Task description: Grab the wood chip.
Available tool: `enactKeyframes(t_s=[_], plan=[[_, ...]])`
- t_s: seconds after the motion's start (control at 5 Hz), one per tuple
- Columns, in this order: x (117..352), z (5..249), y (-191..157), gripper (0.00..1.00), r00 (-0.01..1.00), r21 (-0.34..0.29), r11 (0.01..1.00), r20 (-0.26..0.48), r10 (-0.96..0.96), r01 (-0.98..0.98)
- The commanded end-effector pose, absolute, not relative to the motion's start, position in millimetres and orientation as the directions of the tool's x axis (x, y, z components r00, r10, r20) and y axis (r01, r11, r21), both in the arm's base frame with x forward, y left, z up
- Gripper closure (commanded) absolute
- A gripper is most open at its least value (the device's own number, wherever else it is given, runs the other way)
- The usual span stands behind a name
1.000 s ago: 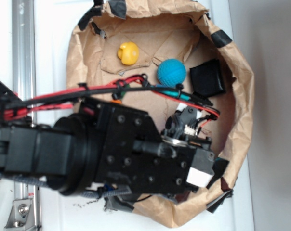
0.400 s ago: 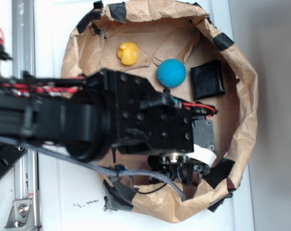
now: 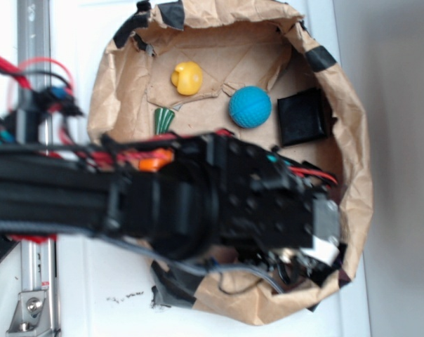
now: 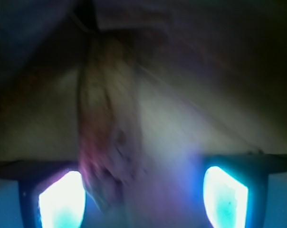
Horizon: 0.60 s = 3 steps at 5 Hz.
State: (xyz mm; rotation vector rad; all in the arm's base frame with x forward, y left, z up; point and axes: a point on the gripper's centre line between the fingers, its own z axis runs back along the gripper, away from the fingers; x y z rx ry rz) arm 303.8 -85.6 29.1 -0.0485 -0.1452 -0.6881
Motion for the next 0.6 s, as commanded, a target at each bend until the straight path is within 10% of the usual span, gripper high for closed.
enactKeyframes(t_s=[0.0, 0.4], plan=[[301.7, 61.3, -123.2, 0.00, 0.699, 0.019, 0.715, 0.197, -0.688, 0.699], [315.0, 34.1, -118.1, 0.00, 0.719, 0.006, 0.738, 0.218, -0.660, 0.675]])
